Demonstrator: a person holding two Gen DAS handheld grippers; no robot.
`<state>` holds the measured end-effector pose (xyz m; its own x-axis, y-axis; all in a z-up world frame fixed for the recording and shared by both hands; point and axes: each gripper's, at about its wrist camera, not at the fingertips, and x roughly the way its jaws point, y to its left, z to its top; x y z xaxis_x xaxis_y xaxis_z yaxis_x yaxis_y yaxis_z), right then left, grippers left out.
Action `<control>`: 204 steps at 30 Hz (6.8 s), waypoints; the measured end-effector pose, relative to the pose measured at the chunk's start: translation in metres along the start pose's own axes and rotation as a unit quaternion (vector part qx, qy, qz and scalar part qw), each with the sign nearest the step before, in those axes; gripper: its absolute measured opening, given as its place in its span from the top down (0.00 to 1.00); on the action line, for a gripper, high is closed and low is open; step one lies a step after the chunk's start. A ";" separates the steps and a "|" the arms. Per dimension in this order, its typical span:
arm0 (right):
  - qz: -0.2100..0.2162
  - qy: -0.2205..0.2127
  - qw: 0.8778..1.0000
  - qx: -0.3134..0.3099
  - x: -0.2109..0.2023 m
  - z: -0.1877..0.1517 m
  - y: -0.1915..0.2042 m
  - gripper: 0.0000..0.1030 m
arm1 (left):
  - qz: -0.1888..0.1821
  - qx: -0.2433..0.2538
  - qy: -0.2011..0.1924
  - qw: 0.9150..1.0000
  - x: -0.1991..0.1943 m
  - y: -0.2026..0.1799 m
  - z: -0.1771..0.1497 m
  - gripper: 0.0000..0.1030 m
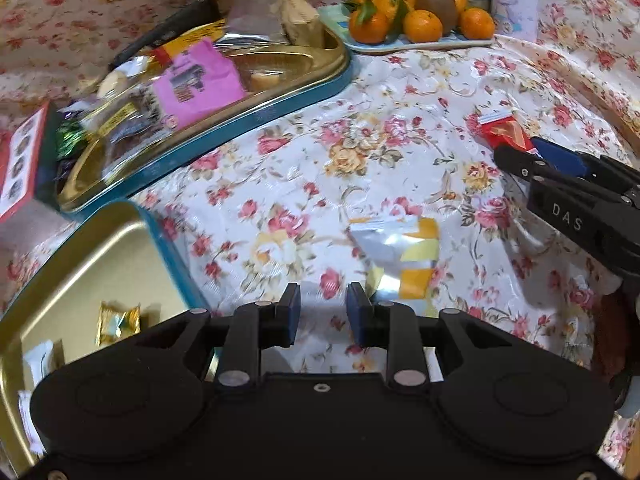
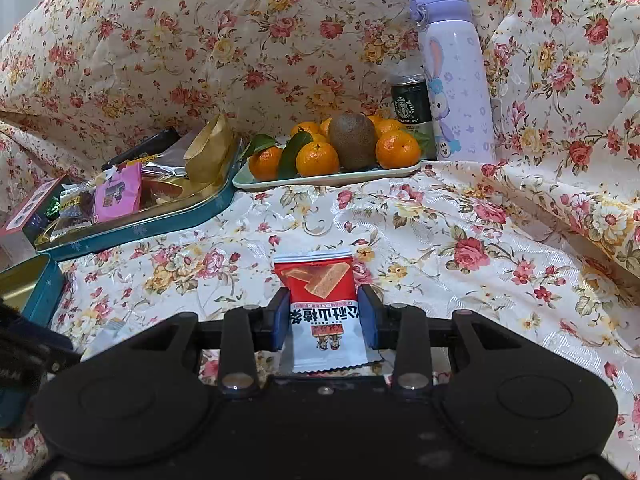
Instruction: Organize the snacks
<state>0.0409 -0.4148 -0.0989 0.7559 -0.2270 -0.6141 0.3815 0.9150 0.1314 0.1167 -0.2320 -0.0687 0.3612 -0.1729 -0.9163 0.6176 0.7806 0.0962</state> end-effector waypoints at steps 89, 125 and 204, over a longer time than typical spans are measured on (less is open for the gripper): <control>-0.027 0.054 0.997 -0.048 -0.080 -0.042 0.018 0.65 | -0.026 -0.072 -0.053 0.996 -0.013 -0.028 -0.043 0.56; -0.025 0.049 0.997 -0.055 -0.105 -0.063 0.024 0.64 | -0.054 -0.075 -0.034 0.995 -0.015 -0.020 -0.040 0.59; 0.072 0.042 0.992 -0.097 -0.140 -0.065 0.042 0.49 | -0.054 -0.109 -0.015 0.992 -0.037 -0.014 -0.086 0.58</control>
<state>-0.0834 -0.3225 -0.0577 0.7449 -0.0673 -0.6638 0.1564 0.9848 0.0757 0.0348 -0.1846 -0.0697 0.3245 -0.2776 -0.9042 0.4893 0.8674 -0.0907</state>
